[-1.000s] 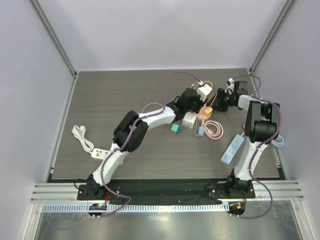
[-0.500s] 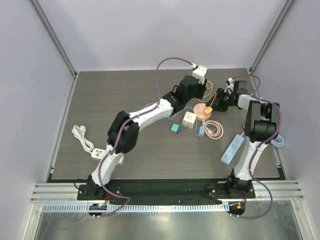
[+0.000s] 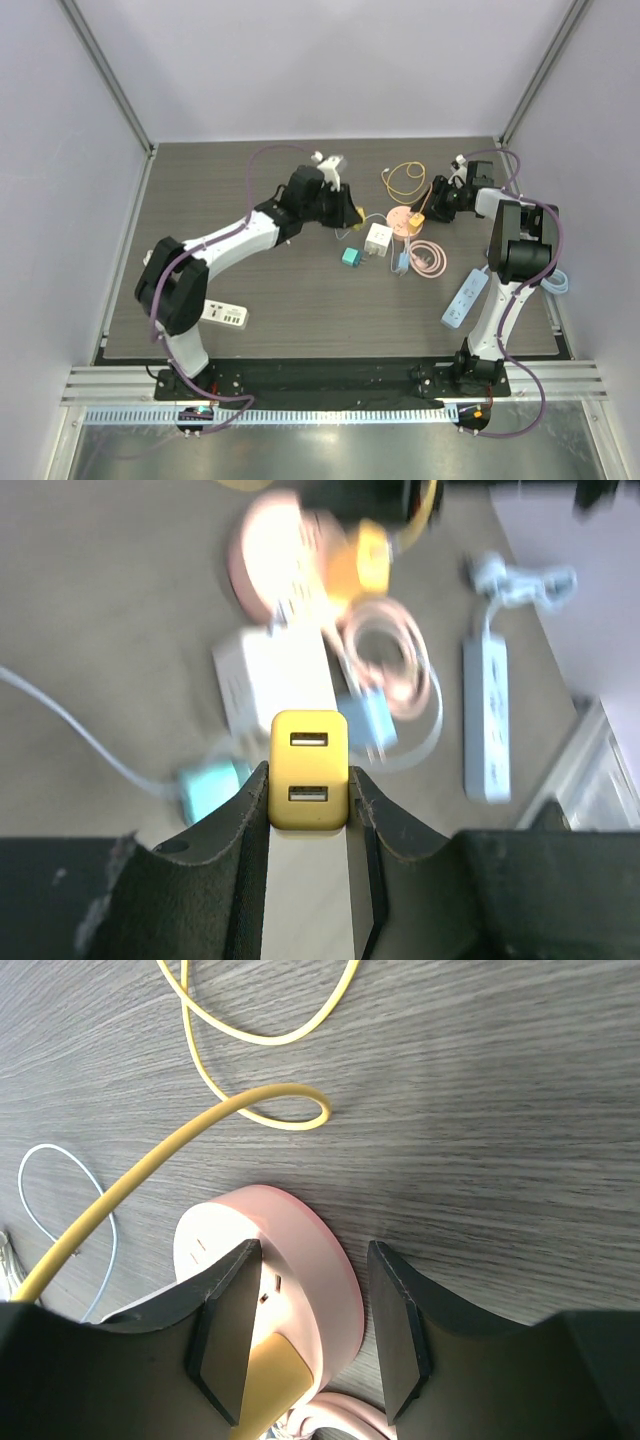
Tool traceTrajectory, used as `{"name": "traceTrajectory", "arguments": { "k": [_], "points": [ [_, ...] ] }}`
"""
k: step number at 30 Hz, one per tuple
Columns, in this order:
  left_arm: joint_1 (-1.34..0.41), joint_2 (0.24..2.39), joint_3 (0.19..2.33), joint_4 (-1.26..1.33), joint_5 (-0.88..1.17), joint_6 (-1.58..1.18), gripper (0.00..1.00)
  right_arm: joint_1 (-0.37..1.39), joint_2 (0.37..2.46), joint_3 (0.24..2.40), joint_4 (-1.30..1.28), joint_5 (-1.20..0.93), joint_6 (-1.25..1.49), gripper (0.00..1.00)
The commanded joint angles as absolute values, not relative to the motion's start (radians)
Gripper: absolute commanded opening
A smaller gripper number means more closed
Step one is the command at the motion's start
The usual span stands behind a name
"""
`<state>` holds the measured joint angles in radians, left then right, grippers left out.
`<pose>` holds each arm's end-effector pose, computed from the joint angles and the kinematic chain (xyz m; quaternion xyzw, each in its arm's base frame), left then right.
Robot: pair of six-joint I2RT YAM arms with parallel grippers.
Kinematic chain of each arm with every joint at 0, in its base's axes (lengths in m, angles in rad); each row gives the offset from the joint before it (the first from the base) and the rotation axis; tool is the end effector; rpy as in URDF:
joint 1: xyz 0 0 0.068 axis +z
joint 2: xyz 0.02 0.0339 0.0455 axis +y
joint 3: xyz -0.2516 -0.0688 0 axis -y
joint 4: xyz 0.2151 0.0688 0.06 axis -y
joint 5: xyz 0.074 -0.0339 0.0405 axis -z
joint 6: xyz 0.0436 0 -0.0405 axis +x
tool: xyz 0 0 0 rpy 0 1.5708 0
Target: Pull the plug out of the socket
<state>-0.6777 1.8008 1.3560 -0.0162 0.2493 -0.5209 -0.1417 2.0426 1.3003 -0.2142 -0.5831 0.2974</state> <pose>0.3060 -0.2601 0.2684 0.1314 0.8356 -0.3821 0.3721 0.3965 -0.0323 0.1462 0.1140 0.9100 0.2957 0.2674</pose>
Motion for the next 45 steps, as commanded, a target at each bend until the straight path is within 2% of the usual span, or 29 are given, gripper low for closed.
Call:
{"name": "traceTrajectory", "arguments": {
  "k": [1, 9, 16, 21, 24, 25, 27, 31, 34, 40, 45],
  "points": [
    [-0.701, 1.712, 1.231, -0.045, 0.396, -0.612, 0.04, -0.130, 2.115, 1.281, -0.279, -0.476, 0.265, 0.53],
    [-0.706, 1.706, 1.091, -0.046, 0.385, -0.678, 0.09, -0.130, 2.114, 1.276, -0.278, -0.474, 0.265, 0.53],
    [-0.706, 1.782, 1.101, -0.051, 0.397, -0.690, 0.23, -0.129, 2.118, 1.275, -0.273, -0.479, 0.265, 0.53],
    [-0.707, 1.818, 1.103, -0.058, 0.368, -0.696, 0.29, -0.129, 2.123, 1.278, -0.272, -0.482, 0.265, 0.53],
    [-0.709, 1.822, 1.114, -0.081, 0.344, -0.690, 0.37, -0.129, 2.125, 1.279, -0.273, -0.482, 0.267, 0.53],
    [-0.707, 1.824, 1.117, -0.089, 0.336, -0.686, 0.44, -0.129, 2.125, 1.279, -0.272, -0.483, 0.265, 0.53],
    [-0.709, 1.824, 1.127, -0.106, 0.321, -0.663, 0.47, -0.129, 2.126, 1.279, -0.272, -0.483, 0.265, 0.53],
    [-0.709, 1.799, 1.163, -0.181, 0.264, -0.604, 0.61, -0.129, 2.126, 1.278, -0.273, -0.482, 0.264, 0.53],
    [-0.721, 1.755, 1.205, -0.195, 0.215, -0.552, 0.67, -0.129, 2.126, 1.279, -0.273, -0.479, 0.265, 0.53],
    [-0.804, 1.739, 1.351, -0.187, 0.092, -0.439, 0.68, -0.127, 2.126, 1.281, -0.272, -0.480, 0.275, 0.53],
    [-0.839, 1.871, 1.554, -0.144, 0.095, -0.410, 0.67, -0.130, 2.122, 1.279, -0.264, -0.479, 0.291, 0.53]
  ]
}}
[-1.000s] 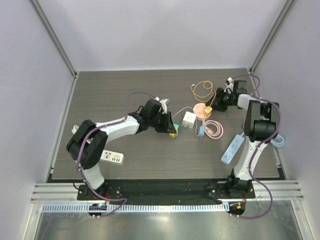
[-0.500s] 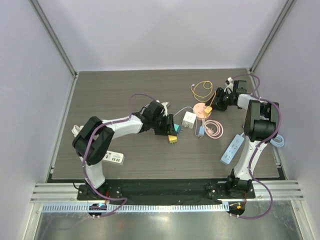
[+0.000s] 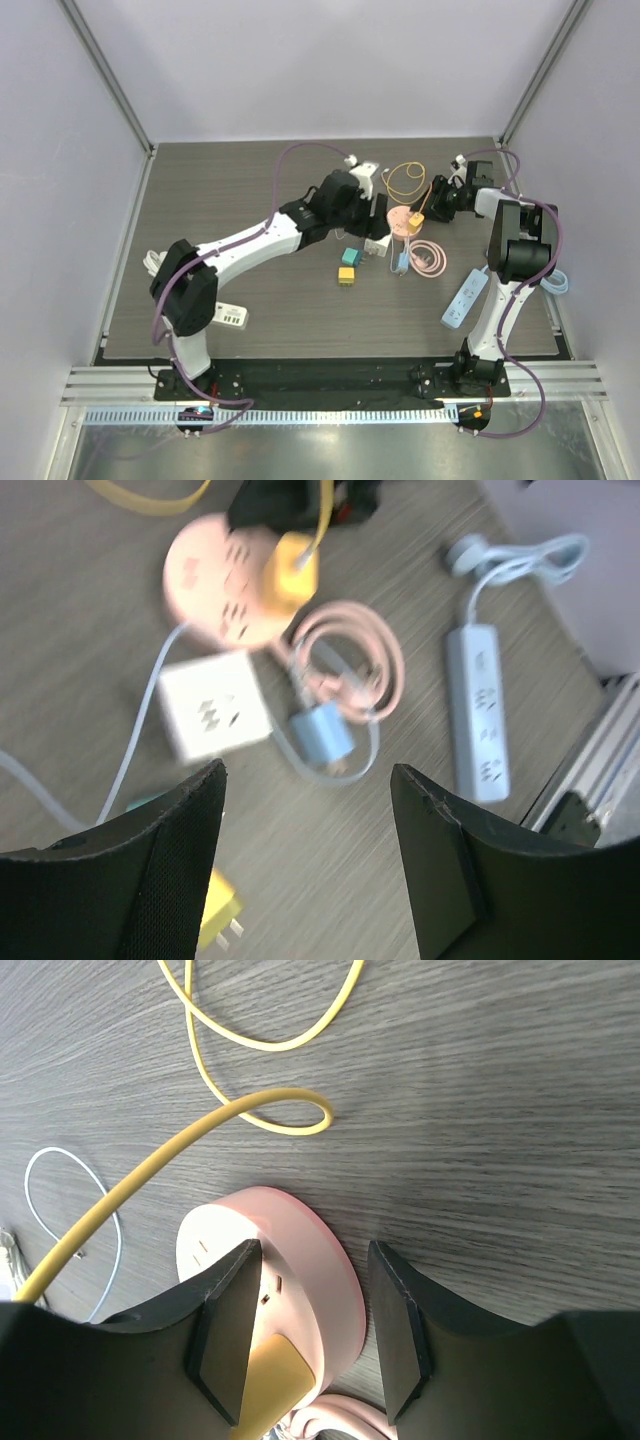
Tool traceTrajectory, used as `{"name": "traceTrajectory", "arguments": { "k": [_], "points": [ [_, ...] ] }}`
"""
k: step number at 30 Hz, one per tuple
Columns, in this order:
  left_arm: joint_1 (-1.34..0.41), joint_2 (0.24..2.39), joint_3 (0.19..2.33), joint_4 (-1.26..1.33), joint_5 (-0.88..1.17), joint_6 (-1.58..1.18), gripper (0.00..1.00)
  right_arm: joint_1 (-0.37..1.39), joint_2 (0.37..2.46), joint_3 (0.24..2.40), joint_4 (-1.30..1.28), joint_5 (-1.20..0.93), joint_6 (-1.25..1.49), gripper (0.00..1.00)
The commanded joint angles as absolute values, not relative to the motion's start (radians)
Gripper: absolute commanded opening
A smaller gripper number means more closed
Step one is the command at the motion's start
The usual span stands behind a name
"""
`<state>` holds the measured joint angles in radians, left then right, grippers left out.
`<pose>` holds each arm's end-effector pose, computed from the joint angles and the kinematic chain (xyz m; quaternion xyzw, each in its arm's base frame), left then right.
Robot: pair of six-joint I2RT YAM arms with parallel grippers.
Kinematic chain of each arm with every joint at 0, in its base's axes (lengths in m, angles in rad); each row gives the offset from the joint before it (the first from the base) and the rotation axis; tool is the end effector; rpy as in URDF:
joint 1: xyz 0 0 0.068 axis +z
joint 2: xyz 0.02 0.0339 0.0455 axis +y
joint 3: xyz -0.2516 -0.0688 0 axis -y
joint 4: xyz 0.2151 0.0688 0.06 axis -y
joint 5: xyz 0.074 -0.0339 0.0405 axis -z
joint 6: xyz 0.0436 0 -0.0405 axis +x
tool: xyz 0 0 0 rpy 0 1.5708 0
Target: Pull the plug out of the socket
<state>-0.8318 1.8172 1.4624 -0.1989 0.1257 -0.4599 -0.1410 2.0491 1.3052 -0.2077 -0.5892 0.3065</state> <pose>0.2678 -0.3020 0.2774 0.1912 0.8510 -0.3363 0.3551 0.3981 -0.0320 0.1456 0.1160 0.9083 0.2997 0.2677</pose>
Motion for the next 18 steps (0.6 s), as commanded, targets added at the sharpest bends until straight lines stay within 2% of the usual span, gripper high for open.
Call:
{"name": "traceTrajectory", "arguments": {
  "k": [1, 6, 9, 13, 18],
  "points": [
    [-0.844, 1.899, 1.595, -0.144, 0.094, -0.407, 0.67, -0.132, 2.120, 1.279, -0.258, -0.485, 0.294, 0.54],
    [-0.888, 2.096, 1.836, -0.153, 0.060, -0.274, 0.69, -0.144, 2.117, 1.269, -0.239, -0.522, 0.304, 0.54],
    [-0.939, 2.193, 1.923, -0.184, -0.055, -0.143, 0.74, -0.147, 2.115, 1.267, -0.236, -0.535, 0.304, 0.54],
    [-0.982, 2.313, 2.136, -0.308, -0.133, -0.081, 0.75, -0.149, 2.117, 1.266, -0.229, -0.548, 0.305, 0.54],
    [-0.991, 2.390, 2.198, -0.337, -0.186, -0.071, 0.75, -0.149, 2.118, 1.266, -0.224, -0.555, 0.307, 0.54]
  ]
}}
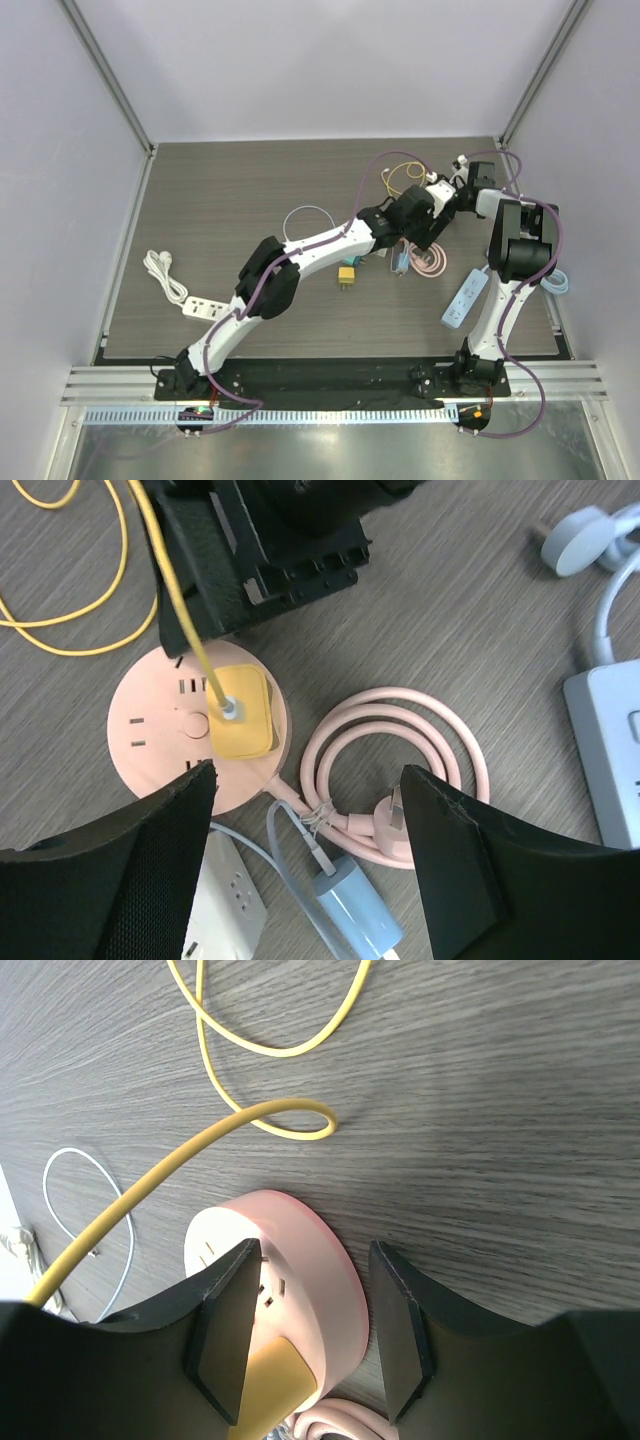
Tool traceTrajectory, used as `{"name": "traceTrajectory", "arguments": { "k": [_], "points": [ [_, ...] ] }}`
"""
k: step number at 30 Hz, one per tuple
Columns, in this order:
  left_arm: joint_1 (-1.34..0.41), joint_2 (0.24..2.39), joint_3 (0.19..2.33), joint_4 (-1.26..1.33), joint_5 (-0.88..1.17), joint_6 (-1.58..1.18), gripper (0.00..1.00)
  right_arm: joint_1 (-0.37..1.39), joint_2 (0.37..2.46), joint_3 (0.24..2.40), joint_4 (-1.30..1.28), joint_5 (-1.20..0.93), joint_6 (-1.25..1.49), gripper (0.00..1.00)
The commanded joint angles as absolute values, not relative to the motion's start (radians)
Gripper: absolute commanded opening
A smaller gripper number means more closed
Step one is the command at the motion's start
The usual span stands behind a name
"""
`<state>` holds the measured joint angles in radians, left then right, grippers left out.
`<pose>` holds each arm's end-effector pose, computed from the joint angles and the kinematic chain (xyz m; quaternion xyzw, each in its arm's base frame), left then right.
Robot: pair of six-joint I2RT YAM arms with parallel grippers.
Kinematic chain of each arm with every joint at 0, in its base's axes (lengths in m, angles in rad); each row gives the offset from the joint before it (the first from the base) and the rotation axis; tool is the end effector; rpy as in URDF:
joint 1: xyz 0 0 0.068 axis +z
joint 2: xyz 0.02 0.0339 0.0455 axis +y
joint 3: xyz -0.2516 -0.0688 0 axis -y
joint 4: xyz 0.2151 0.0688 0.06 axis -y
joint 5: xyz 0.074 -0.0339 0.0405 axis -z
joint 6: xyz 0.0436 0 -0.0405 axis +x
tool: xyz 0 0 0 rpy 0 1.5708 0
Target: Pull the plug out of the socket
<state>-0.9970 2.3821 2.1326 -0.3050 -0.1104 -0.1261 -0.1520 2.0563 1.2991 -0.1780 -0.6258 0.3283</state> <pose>0.2893 -0.4387 0.2300 0.3436 0.8022 -0.2179 0.4369 0.3991 -0.0353 0.1439 0.1215 0.9007 0.3174 0.2704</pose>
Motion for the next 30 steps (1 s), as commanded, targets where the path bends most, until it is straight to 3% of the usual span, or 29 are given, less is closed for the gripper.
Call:
{"name": "traceTrajectory", "arguments": {
  "k": [1, 13, 26, 30],
  "points": [
    [-0.991, 2.401, 2.206, -0.342, -0.192, -0.068, 0.75, -0.150, 2.118, 1.266, -0.224, -0.555, 0.308, 0.54],
    [-0.991, 2.499, 2.267, -0.310, -0.229, -0.038, 0.73, -0.150, 2.118, 1.262, -0.224, -0.552, 0.307, 0.54],
    [-0.980, 2.579, 2.350, -0.268, -0.206, -0.075, 0.42, -0.155, 2.120, 1.256, -0.212, -0.571, 0.331, 0.54],
    [-0.957, 2.603, 2.381, -0.273, -0.175, -0.123, 0.16, -0.170, 2.117, 1.238, -0.180, -0.604, 0.353, 0.54]
  ]
}}
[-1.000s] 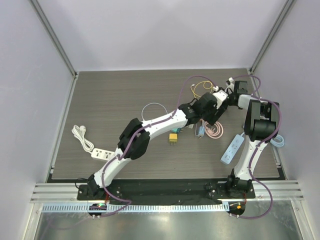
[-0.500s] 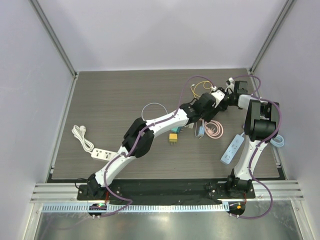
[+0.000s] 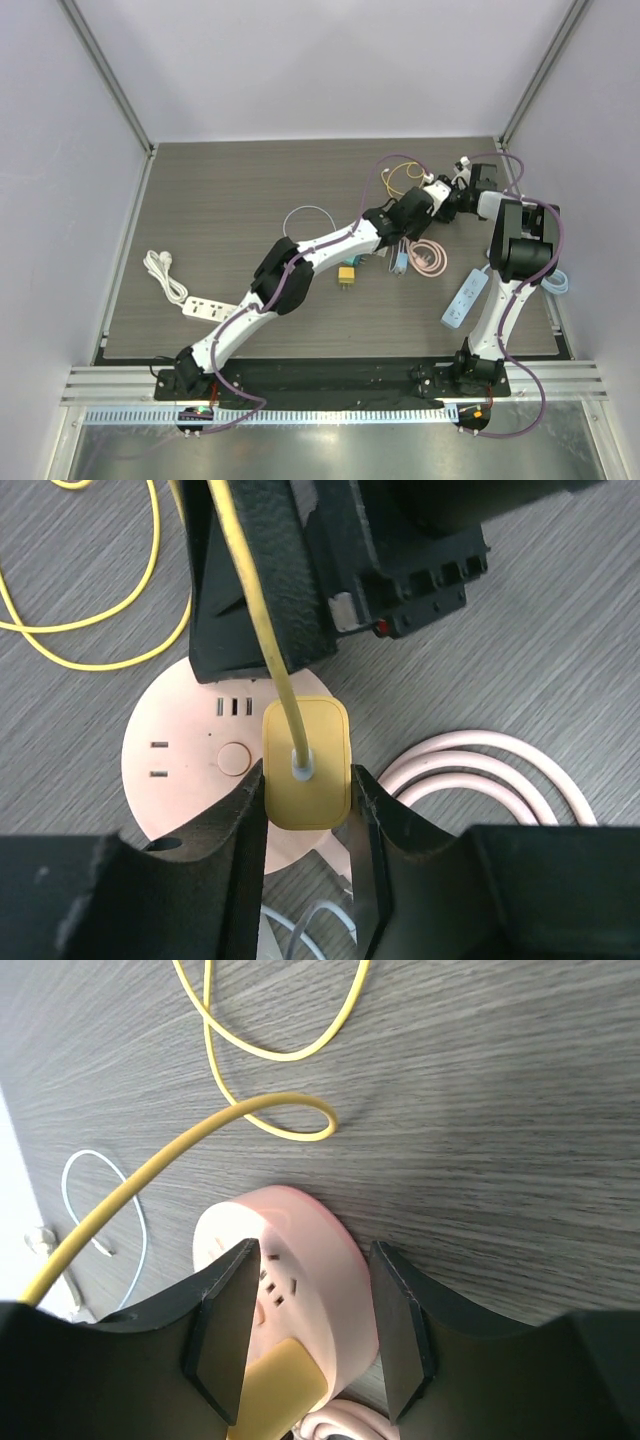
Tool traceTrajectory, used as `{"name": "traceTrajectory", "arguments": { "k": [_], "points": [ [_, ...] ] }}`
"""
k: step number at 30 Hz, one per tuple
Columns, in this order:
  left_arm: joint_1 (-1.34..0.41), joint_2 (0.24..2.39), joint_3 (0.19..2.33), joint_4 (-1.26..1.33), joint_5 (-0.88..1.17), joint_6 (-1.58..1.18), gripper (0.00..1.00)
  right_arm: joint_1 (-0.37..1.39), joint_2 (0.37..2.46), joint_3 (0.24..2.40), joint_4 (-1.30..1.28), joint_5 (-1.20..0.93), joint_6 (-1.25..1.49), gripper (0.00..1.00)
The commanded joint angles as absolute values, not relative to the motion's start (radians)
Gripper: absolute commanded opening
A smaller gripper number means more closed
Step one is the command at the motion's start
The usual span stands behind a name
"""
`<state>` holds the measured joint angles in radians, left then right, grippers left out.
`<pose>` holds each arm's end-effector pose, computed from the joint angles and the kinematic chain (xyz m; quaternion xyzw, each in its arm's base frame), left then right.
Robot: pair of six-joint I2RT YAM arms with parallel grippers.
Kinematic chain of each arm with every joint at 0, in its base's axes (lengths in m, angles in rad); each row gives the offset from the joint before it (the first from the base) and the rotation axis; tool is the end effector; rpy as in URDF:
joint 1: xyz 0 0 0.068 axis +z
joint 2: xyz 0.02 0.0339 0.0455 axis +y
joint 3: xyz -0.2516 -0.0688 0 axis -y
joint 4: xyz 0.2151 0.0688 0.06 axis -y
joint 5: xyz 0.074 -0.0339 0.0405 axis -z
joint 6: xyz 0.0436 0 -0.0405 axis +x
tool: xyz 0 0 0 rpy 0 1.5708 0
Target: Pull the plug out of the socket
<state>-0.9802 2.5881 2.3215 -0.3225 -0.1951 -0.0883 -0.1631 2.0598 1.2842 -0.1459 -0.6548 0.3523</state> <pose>0.3158 -0.4558 0.1821 0.3372 0.8117 -0.1650 0.4475 0.3984 -0.0387 0.1414 0.1295 0.8939 0.3320 0.2719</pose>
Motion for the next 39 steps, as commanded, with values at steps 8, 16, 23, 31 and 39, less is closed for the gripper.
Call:
{"name": "traceTrajectory", "arguments": {
  "k": [8, 16, 23, 31, 39],
  "points": [
    [-0.934, 2.576, 2.378, -0.261, -0.170, -0.143, 0.00, -0.215, 2.105, 1.193, -0.120, -0.669, 0.420, 0.58],
    [-0.931, 2.490, 2.266, -0.094, -0.149, -0.106, 0.00, -0.230, 2.114, 1.158, -0.017, -0.768, 0.489, 0.60],
    [-0.933, 2.448, 2.186, 0.040, -0.114, -0.112, 0.00, -0.232, 2.132, 1.141, 0.063, -0.831, 0.541, 0.61],
    [-0.946, 2.398, 2.140, 0.113, -0.100, -0.092, 0.00, -0.232, 2.143, 1.131, 0.127, -0.873, 0.592, 0.60],
    [-0.965, 2.398, 2.148, 0.129, -0.101, -0.043, 0.00, -0.232, 2.154, 1.109, 0.214, -0.928, 0.649, 0.56]
  ]
}}
